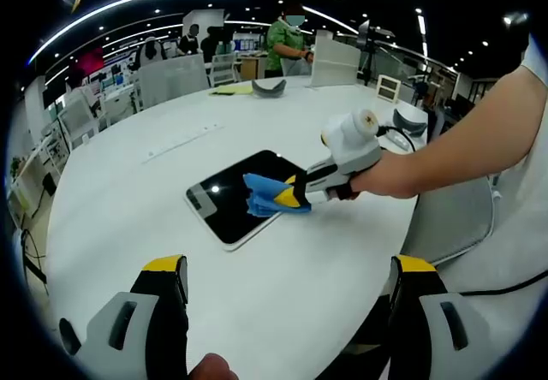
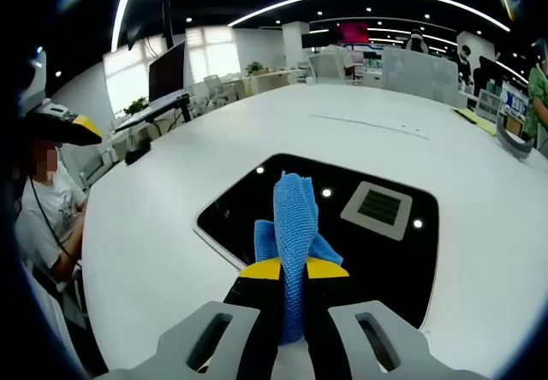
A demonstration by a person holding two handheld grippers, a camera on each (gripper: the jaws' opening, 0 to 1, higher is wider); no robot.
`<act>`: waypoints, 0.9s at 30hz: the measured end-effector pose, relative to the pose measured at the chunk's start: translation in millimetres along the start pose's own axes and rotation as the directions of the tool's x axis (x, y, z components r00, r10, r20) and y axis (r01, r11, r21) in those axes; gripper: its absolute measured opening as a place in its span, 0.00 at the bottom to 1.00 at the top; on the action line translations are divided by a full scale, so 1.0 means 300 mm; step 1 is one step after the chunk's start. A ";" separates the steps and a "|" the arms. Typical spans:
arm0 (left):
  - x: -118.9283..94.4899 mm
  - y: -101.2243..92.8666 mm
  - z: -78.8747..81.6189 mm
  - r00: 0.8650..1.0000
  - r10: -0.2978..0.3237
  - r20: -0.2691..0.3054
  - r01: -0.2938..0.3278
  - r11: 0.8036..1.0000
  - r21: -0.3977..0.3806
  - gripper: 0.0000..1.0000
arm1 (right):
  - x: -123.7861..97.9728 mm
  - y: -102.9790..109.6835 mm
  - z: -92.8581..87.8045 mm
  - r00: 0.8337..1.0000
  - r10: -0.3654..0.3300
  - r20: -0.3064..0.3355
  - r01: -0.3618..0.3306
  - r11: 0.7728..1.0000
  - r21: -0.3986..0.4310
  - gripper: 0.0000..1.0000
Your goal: Wipe the mirror surface with the cleaning cloth until all visible marks leave the cleaned area.
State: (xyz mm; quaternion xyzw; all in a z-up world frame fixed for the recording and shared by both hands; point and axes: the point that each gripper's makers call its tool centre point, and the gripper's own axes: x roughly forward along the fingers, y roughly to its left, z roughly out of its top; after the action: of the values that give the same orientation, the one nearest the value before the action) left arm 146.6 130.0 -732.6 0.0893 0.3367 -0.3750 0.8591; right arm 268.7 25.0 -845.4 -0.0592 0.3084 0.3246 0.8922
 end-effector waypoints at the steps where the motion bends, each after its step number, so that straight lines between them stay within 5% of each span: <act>1: 0.004 0.002 -0.006 1.000 0.002 -0.006 -0.002 1.000 0.001 0.99 | 0.001 0.000 0.001 1.000 0.002 0.003 -0.002 1.000 -0.012 0.03; 27: -0.020 0.057 -0.048 0.998 0.049 -0.027 -0.050 0.998 -0.030 0.99 | 0.068 -0.049 0.056 0.999 -0.021 0.028 0.020 1.000 0.022 0.03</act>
State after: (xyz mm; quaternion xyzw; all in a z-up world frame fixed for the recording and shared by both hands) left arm 148.4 151.4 -741.3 0.0895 0.3512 -0.3475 0.8648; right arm 298.6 29.7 -845.4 -0.0482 0.2988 0.3129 0.9003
